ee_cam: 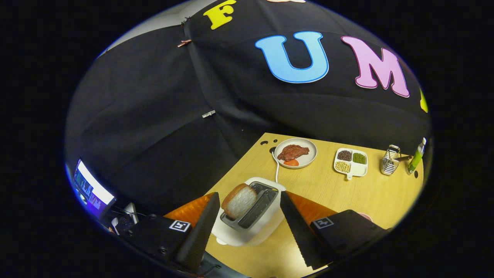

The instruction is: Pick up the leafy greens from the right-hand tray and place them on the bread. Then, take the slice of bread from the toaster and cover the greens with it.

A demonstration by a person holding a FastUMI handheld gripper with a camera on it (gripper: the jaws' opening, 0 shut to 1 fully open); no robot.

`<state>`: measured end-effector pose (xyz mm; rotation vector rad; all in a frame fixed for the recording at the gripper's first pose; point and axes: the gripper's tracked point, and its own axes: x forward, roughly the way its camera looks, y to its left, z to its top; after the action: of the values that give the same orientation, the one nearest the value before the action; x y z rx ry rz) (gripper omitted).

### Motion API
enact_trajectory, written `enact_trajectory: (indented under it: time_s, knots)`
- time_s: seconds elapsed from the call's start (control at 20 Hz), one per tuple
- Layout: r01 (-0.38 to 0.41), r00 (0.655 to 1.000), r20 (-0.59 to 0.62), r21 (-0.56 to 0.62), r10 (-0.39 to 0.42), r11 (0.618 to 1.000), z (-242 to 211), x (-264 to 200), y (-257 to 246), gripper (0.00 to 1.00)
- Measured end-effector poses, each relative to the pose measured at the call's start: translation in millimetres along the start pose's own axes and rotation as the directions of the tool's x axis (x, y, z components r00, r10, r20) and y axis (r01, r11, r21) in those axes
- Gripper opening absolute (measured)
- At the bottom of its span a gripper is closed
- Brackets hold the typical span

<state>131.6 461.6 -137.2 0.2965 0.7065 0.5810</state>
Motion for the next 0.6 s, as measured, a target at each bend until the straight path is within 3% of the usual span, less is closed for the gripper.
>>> enact_trajectory:
  time_s: [0.2, 0.4, 0.6]
  knots:
    - [-0.06, 0.994, -0.083, 0.132, 0.072, 0.989, -33.7, 34.8, 29.1, 0.98]
    - [0.015, 0.992, -0.127, 0.257, 0.018, 0.966, -48.2, 70.7, 31.4, 0.97]
    - [0.108, 0.982, -0.185, 0.401, -0.035, 0.91, -61.6, 105.4, 24.4, 0.96]
